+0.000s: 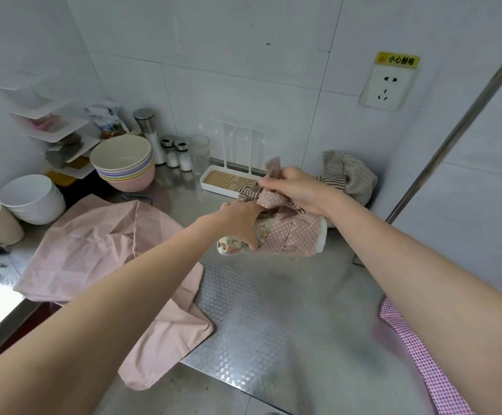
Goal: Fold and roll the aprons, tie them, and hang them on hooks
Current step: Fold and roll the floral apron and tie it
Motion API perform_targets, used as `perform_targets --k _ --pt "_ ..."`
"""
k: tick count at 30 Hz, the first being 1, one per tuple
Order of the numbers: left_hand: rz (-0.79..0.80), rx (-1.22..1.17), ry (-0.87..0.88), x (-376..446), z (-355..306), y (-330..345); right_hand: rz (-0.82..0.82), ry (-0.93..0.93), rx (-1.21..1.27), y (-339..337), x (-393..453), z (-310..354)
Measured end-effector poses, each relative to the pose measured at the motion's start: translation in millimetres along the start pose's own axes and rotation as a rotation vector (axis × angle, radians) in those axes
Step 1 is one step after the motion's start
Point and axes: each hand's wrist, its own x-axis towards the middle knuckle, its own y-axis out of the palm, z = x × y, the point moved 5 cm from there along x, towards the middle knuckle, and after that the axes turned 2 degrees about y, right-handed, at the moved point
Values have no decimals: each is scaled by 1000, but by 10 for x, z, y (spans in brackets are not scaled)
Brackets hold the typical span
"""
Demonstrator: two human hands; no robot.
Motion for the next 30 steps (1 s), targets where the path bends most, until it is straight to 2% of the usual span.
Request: perform_targets --k 2,6,10,12,14,20,22,25,30 --pt "35 -20 -52 -27 68 31 48 -8 -163 53 -29 34" --pt "81 -21 -138 -30 170 120 -37 -14 -585 148 -27 138" --pt "134 90 -219 -62 283 191 -246 64 -906 5 -34 76" --pt "173 151 -257 -103 371 265 -351 57 -929 -137 -24 72" --pt "182 142 -287 -137 435 342 -413 62 -758 -246 25 57" --pt "54 -134 -467 -96 486 402 -476 68 143 -240 4 183" --pt "-6 -322 -533 -82 548 371 -478 84 277 -246 -13 190" --pt "-79 -672 -571 -85 625 291 -388 129 334 -168 -39 86" --pt "-168 -1159 -586 -76 678 241 -233 232 717 98 -93 -274"
